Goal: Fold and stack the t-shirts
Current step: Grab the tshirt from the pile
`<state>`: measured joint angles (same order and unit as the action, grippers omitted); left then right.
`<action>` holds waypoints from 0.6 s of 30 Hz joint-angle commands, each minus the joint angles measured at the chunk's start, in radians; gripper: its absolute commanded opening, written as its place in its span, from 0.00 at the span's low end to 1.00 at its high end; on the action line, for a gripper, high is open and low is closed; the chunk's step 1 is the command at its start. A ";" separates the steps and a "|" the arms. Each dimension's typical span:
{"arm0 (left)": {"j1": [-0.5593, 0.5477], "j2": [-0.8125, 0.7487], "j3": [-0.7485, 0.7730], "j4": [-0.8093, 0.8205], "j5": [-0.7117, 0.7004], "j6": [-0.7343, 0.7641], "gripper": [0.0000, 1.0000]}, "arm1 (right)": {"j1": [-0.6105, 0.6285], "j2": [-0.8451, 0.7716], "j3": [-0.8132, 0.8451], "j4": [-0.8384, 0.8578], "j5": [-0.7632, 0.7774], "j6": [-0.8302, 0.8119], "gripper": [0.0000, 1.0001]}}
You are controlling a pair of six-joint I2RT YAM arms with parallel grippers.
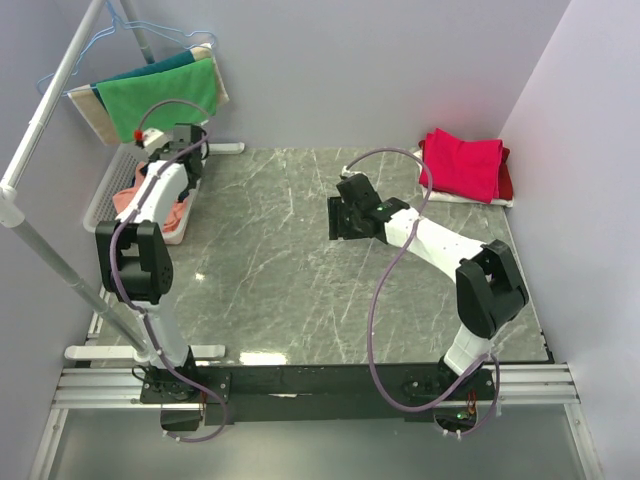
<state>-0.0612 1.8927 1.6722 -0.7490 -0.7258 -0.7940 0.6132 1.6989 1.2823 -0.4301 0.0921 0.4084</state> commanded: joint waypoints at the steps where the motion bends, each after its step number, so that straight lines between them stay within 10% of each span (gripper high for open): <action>1: 0.060 0.019 0.017 0.000 0.058 -0.044 0.61 | 0.007 0.011 0.043 -0.002 0.014 -0.020 0.64; 16: 0.239 0.121 -0.063 0.042 0.178 -0.001 0.62 | 0.007 0.070 0.117 -0.045 0.029 -0.006 0.64; 18: 0.250 0.132 -0.058 0.045 0.210 0.007 0.49 | 0.006 0.071 0.121 -0.047 0.032 -0.005 0.64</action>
<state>0.1669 2.0090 1.6157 -0.7341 -0.5831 -0.8062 0.6132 1.7660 1.3506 -0.4652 0.1036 0.4026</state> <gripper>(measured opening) 0.611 0.642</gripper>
